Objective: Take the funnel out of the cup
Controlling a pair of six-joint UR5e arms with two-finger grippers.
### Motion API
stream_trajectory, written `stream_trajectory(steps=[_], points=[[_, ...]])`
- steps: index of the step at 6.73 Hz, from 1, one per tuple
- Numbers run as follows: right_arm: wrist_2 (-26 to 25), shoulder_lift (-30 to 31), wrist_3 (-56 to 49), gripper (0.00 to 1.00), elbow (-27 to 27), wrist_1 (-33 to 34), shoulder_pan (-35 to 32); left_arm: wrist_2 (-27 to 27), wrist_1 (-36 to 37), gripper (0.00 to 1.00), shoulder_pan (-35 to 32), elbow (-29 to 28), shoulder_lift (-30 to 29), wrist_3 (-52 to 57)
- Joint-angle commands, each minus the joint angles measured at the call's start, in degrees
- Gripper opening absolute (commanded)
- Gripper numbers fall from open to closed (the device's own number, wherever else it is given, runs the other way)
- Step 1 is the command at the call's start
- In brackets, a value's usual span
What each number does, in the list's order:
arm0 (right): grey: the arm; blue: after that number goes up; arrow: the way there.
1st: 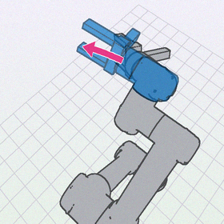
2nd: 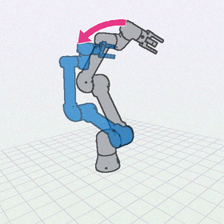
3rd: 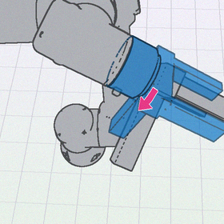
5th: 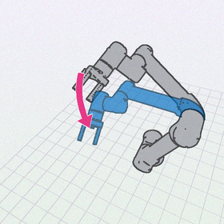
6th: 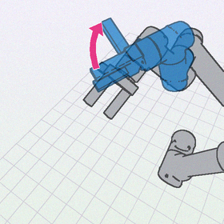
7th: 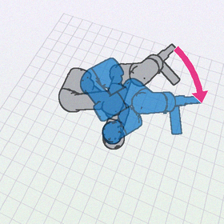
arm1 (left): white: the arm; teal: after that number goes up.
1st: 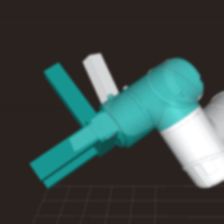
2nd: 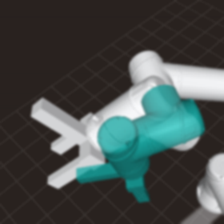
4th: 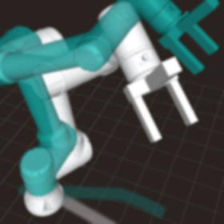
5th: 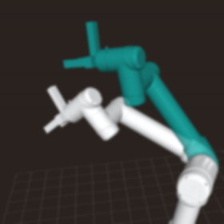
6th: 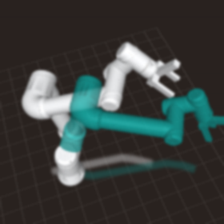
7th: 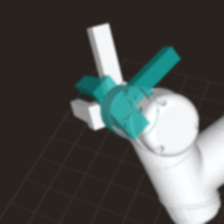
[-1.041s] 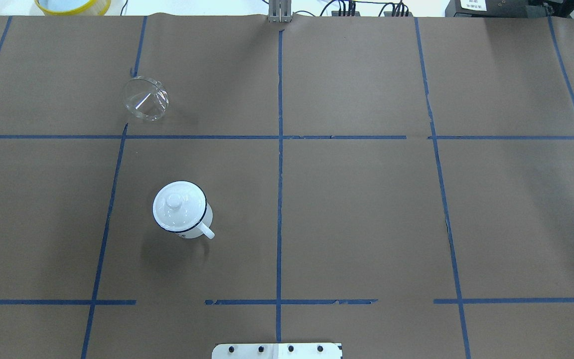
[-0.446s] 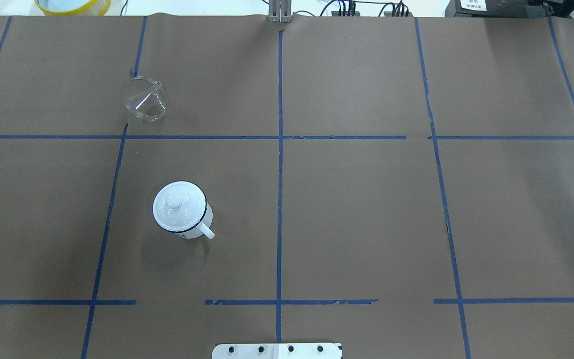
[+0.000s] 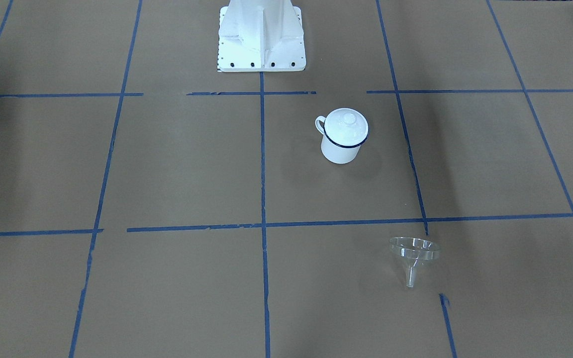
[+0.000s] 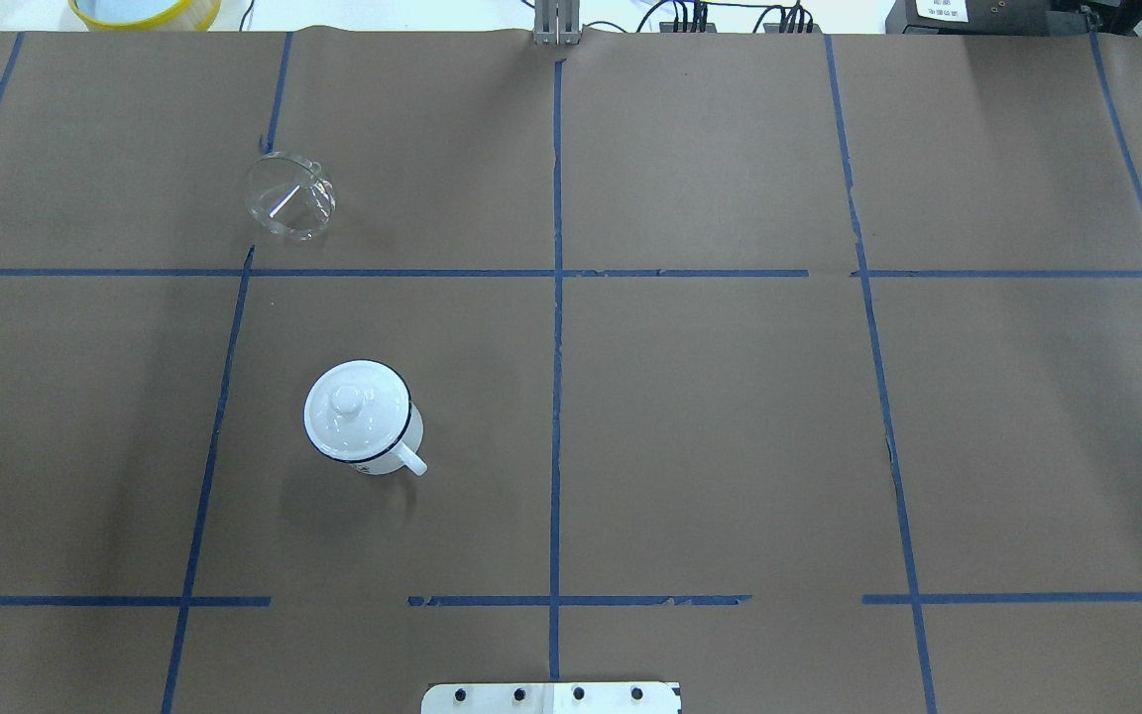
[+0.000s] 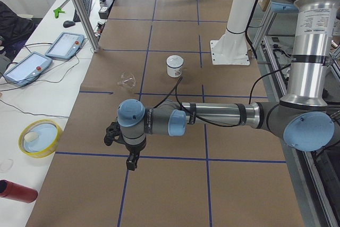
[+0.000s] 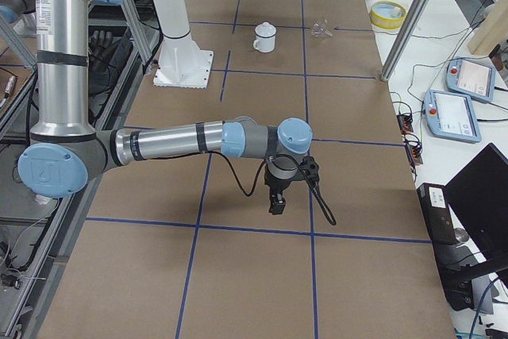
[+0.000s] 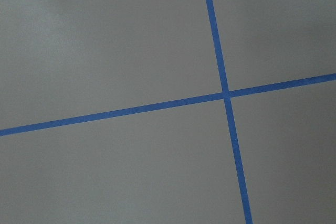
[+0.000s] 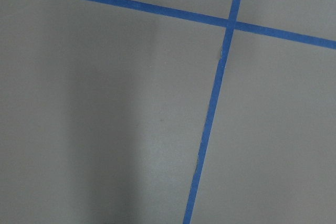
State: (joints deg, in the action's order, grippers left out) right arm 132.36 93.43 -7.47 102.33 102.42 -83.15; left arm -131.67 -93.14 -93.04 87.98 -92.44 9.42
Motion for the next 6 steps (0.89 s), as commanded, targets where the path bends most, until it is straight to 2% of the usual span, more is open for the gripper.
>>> stream_trajectory(steps=[1,6], points=[[0.0,0.0,0.0,1.00,0.1,0.0,0.0,-0.2,-0.1,1.00,0.0,-0.3,-0.3,-0.3],[0.0,-0.1,0.0,1.00,0.1,0.0,0.0,-0.1,0.4,1.00,0.1,-0.6,-0.4,-0.4]])
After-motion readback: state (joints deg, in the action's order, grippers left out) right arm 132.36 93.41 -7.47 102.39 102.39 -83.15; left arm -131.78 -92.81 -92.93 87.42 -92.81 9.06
